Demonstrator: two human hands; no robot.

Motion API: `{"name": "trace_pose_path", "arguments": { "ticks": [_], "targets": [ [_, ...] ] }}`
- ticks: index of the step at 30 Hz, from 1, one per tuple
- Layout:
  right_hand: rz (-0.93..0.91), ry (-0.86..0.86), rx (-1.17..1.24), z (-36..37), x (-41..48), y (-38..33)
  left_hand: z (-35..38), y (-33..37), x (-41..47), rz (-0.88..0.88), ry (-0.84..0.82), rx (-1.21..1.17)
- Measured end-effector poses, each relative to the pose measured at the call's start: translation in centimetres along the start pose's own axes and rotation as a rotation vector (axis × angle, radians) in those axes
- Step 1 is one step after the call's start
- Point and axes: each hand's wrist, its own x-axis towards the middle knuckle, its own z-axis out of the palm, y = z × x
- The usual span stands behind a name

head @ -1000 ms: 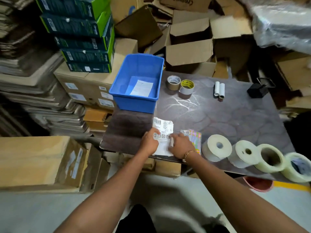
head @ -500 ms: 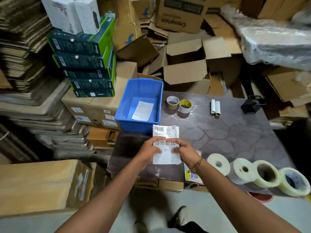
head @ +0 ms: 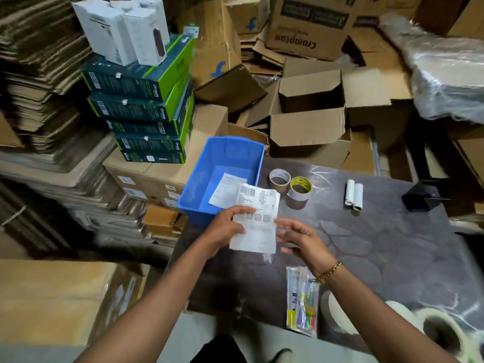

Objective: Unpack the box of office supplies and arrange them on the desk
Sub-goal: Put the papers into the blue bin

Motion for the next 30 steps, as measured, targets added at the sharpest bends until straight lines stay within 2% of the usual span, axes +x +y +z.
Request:
{"name": "trace_pose_path", "arguments": {
  "ticks": [7,15,21,26,30],
  "targets": [
    [0.028,0.240,0.053,-1.9,0.4,-0.6,-8.5,1.9,12.5,-0.061,0.121,0.150],
    [0.117,0.456,0.086,-2.0,-1.8,3.3,-9.6,-0.6,20.6,-0.267,0.038,0.251],
    [0.153,0.522,0.093,-1.5,-2.9,4.8,-9.4,-2.8,23.4,-0.291,0.026,0.273],
    [0.177,0.540,0.080,-1.2,-2.8,5.1,-9.2,-4.3,24.1,-0.266,0.027,0.625],
    [0.181,0.523,0.075,-1.3,-1.9,4.8,-8.7,-3.4,22.9,-0.288,0.049,0.741]
  ]
}}
